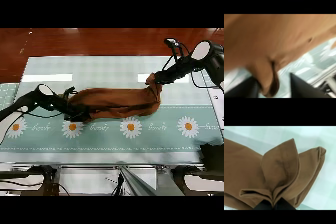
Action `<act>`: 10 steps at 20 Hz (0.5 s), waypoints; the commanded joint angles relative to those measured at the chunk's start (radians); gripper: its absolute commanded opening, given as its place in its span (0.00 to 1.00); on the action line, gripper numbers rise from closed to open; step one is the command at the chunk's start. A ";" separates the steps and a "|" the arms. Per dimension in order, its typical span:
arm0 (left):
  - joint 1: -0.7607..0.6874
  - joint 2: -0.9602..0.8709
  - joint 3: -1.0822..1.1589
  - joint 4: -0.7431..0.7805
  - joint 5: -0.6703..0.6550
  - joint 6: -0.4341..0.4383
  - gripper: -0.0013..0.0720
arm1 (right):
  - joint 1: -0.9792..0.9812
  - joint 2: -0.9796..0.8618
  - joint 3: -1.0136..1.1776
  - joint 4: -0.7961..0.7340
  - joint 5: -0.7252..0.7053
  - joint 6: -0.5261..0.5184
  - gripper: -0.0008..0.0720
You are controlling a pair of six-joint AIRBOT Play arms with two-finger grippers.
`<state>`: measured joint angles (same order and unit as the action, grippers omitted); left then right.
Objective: Fold the shirts.
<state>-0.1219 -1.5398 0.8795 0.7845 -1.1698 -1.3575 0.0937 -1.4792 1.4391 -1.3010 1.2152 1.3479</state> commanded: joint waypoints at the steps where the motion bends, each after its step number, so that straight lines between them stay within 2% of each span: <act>1: -0.033 -0.077 0.000 -0.063 0.017 0.010 0.26 | 0.001 0.000 0.000 0.000 -0.005 0.001 0.05; 2: -0.033 -0.085 0.000 -0.070 0.004 0.013 0.05 | 0.000 0.000 0.000 0.000 -0.003 0.001 0.05; 6: -0.030 -0.015 0.050 -0.071 -0.105 0.093 0.05 | 0.000 0.005 0.000 0.000 0.000 0.000 0.05; 10: -0.018 0.309 0.221 -0.070 -0.104 0.093 0.05 | 0.000 0.123 0.035 0.003 -0.035 0.000 0.05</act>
<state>-0.1471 -1.4158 0.9924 0.7315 -1.2484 -1.2823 0.0937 -1.4231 1.4513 -1.3010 1.2068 1.3479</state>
